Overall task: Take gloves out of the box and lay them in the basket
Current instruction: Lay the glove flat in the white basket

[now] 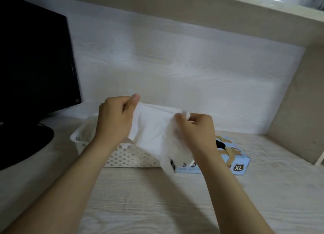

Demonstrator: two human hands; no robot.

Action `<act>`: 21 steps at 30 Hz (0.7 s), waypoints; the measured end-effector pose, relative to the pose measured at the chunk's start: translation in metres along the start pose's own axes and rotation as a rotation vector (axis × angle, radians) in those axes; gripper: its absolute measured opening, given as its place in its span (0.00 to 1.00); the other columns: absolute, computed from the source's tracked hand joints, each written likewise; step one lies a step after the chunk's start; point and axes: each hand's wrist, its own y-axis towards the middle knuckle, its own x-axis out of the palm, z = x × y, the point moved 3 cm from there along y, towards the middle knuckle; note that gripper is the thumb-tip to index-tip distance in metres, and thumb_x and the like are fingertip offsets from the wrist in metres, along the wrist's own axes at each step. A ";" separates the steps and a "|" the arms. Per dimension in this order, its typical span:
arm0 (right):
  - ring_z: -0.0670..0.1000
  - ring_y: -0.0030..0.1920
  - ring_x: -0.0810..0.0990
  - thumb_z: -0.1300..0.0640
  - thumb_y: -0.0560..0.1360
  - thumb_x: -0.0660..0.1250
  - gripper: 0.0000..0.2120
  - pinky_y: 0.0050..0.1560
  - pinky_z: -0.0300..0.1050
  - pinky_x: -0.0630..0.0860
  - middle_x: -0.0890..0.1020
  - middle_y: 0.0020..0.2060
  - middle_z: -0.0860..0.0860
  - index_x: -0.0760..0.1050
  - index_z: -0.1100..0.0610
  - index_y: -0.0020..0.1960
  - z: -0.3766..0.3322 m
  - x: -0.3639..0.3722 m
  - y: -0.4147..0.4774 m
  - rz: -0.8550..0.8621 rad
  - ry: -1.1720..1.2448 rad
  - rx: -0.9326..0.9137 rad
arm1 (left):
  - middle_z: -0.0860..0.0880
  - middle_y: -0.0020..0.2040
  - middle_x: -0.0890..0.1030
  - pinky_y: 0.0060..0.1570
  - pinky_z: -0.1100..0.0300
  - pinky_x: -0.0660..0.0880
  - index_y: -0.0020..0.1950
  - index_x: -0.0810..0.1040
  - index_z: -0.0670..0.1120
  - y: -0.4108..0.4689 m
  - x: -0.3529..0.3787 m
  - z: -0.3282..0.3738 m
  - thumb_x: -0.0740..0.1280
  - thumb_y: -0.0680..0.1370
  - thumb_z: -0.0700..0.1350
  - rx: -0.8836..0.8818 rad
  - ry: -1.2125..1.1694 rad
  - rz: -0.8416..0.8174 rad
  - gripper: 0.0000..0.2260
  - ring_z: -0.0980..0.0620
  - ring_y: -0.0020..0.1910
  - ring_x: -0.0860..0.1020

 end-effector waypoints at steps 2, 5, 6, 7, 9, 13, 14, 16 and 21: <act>0.52 0.26 0.64 0.50 0.83 0.63 0.24 0.30 0.44 0.60 0.66 0.23 0.49 0.64 0.57 0.31 -0.006 0.006 0.007 0.073 -0.242 -0.106 | 0.53 0.26 0.58 0.32 0.57 0.60 0.30 0.59 0.46 0.001 -0.005 -0.005 0.64 0.86 0.54 0.009 0.060 0.035 0.27 0.53 0.28 0.58; 0.55 0.36 0.74 0.44 0.87 0.57 0.21 0.35 0.48 0.66 0.78 0.36 0.52 0.73 0.57 0.43 -0.016 0.019 0.014 0.087 -0.526 -0.187 | 0.52 0.26 0.59 0.34 0.54 0.63 0.30 0.60 0.45 0.004 -0.009 -0.012 0.64 0.85 0.55 -0.023 0.104 0.046 0.27 0.50 0.28 0.60; 0.56 0.39 0.74 0.43 0.87 0.55 0.20 0.37 0.49 0.67 0.78 0.39 0.53 0.72 0.56 0.46 -0.021 0.023 0.016 0.082 -0.621 -0.219 | 0.51 0.26 0.61 0.35 0.53 0.63 0.31 0.63 0.44 0.006 -0.010 -0.016 0.64 0.85 0.56 -0.051 0.101 0.048 0.27 0.49 0.28 0.62; 0.57 0.39 0.73 0.43 0.88 0.54 0.19 0.38 0.49 0.67 0.76 0.41 0.52 0.70 0.55 0.48 -0.025 0.026 0.018 0.074 -0.700 -0.254 | 0.51 0.26 0.66 0.35 0.53 0.63 0.32 0.68 0.43 0.008 -0.011 -0.019 0.65 0.85 0.56 -0.085 0.084 0.052 0.25 0.50 0.28 0.66; 0.57 0.39 0.71 0.43 0.88 0.53 0.17 0.39 0.49 0.66 0.70 0.38 0.51 0.68 0.54 0.49 -0.035 0.029 0.022 0.044 -0.799 -0.301 | 0.54 0.35 0.78 0.39 0.57 0.68 0.45 0.79 0.45 0.010 -0.012 -0.025 0.67 0.84 0.56 -0.193 -0.027 0.063 0.15 0.55 0.34 0.76; 0.55 0.36 0.68 0.44 0.88 0.54 0.17 0.39 0.49 0.65 0.64 0.35 0.49 0.67 0.54 0.49 -0.044 0.037 0.036 -0.020 -0.873 -0.315 | 0.49 0.46 0.79 0.39 0.62 0.71 0.63 0.73 0.51 0.008 -0.014 -0.034 0.67 0.84 0.55 -0.395 -0.208 0.018 0.12 0.56 0.42 0.77; 0.53 0.34 0.66 0.44 0.88 0.55 0.17 0.39 0.49 0.64 0.64 0.35 0.49 0.67 0.55 0.48 -0.045 0.041 0.040 -0.033 -0.879 -0.309 | 0.48 0.46 0.79 0.39 0.61 0.72 0.62 0.73 0.52 0.009 -0.014 -0.037 0.67 0.84 0.54 -0.424 -0.225 -0.010 0.10 0.55 0.41 0.77; 0.51 0.32 0.64 0.44 0.87 0.58 0.19 0.38 0.48 0.64 0.65 0.36 0.50 0.66 0.56 0.46 -0.046 0.046 0.048 -0.057 -0.879 -0.286 | 0.50 0.48 0.80 0.40 0.61 0.73 0.58 0.77 0.52 0.011 -0.013 -0.043 0.66 0.85 0.50 -0.441 -0.245 -0.039 0.03 0.54 0.44 0.77; 0.55 0.35 0.75 0.43 0.82 0.70 0.22 0.34 0.46 0.68 0.76 0.40 0.53 0.65 0.57 0.41 -0.039 0.064 0.069 -0.140 -0.714 -0.132 | 0.56 0.53 0.85 0.59 0.61 0.74 0.53 0.86 0.50 0.014 -0.021 -0.047 0.63 0.85 0.39 -0.301 -0.067 0.024 0.12 0.55 0.57 0.81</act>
